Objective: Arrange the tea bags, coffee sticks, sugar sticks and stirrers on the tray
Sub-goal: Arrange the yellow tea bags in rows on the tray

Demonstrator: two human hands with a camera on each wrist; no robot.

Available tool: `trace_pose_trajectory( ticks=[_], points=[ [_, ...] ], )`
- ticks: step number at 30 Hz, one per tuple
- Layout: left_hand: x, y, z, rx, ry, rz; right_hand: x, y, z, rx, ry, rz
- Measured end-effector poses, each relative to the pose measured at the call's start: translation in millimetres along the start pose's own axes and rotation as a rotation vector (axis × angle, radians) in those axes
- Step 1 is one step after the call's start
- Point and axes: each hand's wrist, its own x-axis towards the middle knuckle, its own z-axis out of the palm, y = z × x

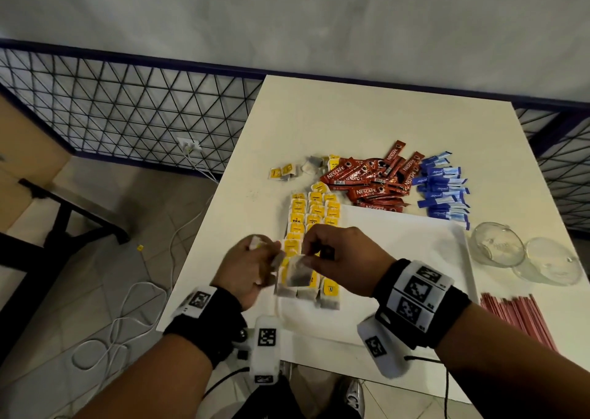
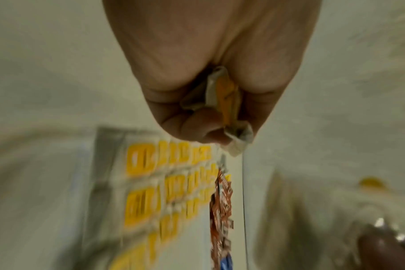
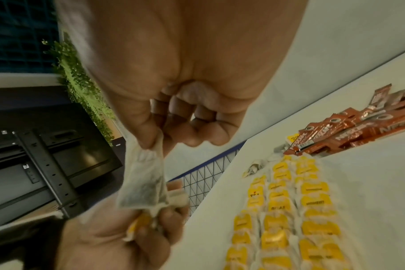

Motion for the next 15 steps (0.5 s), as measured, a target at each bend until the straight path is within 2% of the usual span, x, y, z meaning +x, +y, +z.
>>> trace_pose_trajectory(
  ticks=[4,6,8,11,15],
  points=[
    [-20.4,25.2,-5.3,0.428,-0.052,0.263,6.2,3.8,-4.0,-0.096,0.086,0.093],
    [-32.9,24.1,7.7,0.745,-0.091,0.351,9.8,3.1,-1.4,-0.090,0.138,0.145],
    [-36.3,14.9,22.2,0.952,-0.105,0.450,12.2,0.7,1.4,-0.050,0.158,0.197],
    [-32.0,3.9,33.0,1.039,-0.014,0.524,15.0,-3.0,3.5,-0.107,0.141,0.221],
    [-25.8,3.4,31.9,1.040,0.037,0.492,15.2,-1.5,-0.3,-0.186,0.057,0.193]
  ],
)
